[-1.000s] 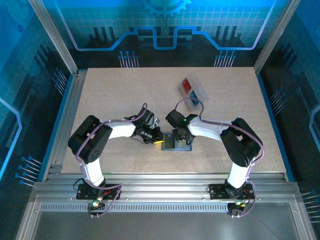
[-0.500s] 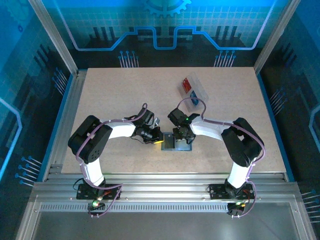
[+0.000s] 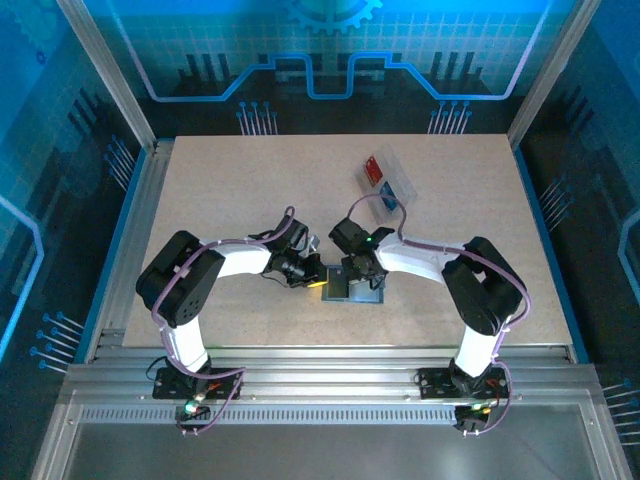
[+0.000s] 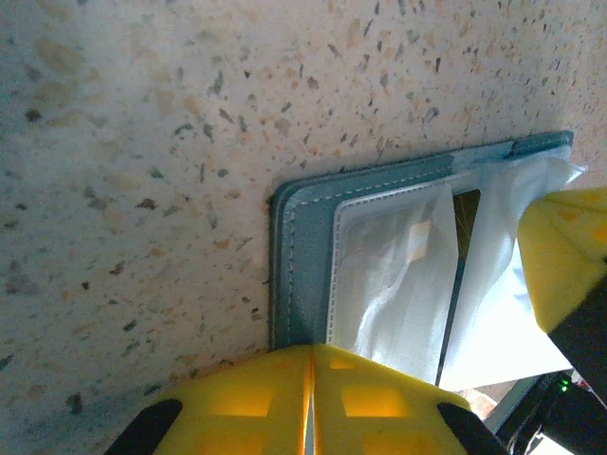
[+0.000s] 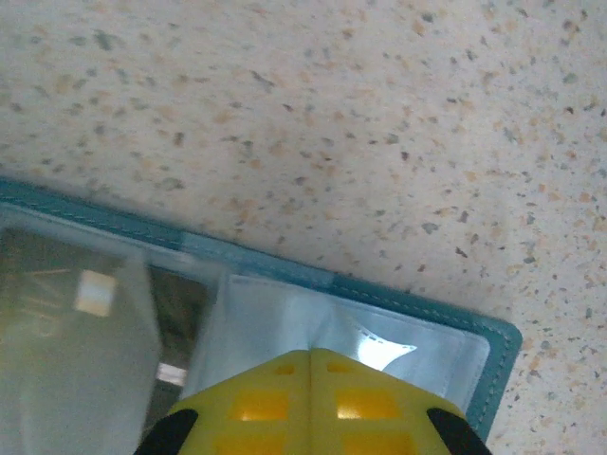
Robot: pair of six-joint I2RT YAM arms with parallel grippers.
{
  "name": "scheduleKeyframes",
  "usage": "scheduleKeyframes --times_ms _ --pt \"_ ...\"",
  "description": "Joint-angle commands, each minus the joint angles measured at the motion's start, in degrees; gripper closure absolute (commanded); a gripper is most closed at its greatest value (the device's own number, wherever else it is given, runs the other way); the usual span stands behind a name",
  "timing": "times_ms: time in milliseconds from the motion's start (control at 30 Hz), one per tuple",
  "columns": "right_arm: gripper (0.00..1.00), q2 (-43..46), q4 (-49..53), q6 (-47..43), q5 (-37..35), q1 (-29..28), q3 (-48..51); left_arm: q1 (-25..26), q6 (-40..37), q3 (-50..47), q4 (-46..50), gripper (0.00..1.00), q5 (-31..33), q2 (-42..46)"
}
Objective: Put the credit cards into the card holder
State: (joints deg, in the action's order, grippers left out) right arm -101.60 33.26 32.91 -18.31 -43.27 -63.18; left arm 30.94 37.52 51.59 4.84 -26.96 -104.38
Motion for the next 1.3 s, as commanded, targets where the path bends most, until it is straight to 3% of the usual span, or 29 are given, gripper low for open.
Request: scheduleKeyframes --times_ms 0,233,500,900,1100,1267 --pt "1.0 -0.8 4.3 -0.4 -2.2 -2.4 -3.2 0.8 0.4 -1.1 3.2 0.89 -0.3 -2.0" --pt "1.0 -2.0 5.1 0.0 0.6 -3.9 -6.6 1.4 0.7 -1.1 2.9 0.89 -0.6 -2.0" --pt "0.81 -1.8 -1.1 1.1 11.0 -3.0 -6.8 1.5 1.3 -1.7 2.3 0.89 -0.6 -1.0" --pt "0.59 6.4 -13.6 2.0 29.7 1.8 -1.1 0.3 3.2 -3.8 0.0 0.88 -1.3 1.5" --pt "0.49 10.9 -12.8 0.1 32.1 2.4 -0.6 0.0 3.6 -4.2 -0.8 0.86 -2.2 2.0" --pt "0.47 14.8 -9.9 -1.2 30.8 3.3 -0.2 0.0 3.6 -4.4 -0.9 0.86 -2.4 2.4"
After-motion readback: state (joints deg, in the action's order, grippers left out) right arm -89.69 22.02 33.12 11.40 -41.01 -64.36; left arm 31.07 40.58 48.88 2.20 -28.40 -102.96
